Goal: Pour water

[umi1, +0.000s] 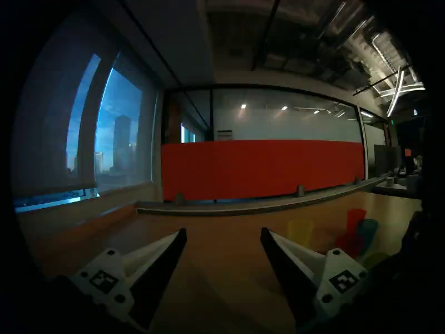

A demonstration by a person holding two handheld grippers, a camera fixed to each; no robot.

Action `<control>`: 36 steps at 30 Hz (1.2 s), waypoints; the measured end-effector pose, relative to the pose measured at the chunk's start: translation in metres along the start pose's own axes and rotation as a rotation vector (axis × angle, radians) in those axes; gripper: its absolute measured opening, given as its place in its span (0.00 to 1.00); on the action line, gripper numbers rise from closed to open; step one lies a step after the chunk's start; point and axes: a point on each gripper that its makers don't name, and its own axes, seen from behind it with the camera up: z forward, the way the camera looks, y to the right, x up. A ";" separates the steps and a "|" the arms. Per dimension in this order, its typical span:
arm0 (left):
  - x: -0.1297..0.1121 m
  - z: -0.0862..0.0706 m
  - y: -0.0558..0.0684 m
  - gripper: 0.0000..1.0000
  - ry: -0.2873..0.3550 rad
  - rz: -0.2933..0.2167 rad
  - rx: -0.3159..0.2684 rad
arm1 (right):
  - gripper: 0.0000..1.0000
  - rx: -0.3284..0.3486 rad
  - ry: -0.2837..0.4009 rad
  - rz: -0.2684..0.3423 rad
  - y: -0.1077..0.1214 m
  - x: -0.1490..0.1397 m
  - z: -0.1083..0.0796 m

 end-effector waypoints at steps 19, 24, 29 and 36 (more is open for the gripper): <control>-0.012 0.005 0.012 0.99 0.017 -0.020 0.021 | 1.00 -0.014 -0.013 -0.044 -0.008 0.009 -0.001; -0.013 0.004 0.012 0.99 0.013 -0.021 0.024 | 1.00 -0.016 -0.010 -0.047 -0.009 0.013 -0.001; -0.019 0.003 0.013 0.99 0.002 -0.034 0.022 | 1.00 -0.015 -0.013 -0.047 -0.009 0.012 0.000; -0.025 0.002 0.019 0.99 -0.008 -0.030 0.016 | 1.00 -0.010 -0.013 -0.042 -0.009 0.012 -0.001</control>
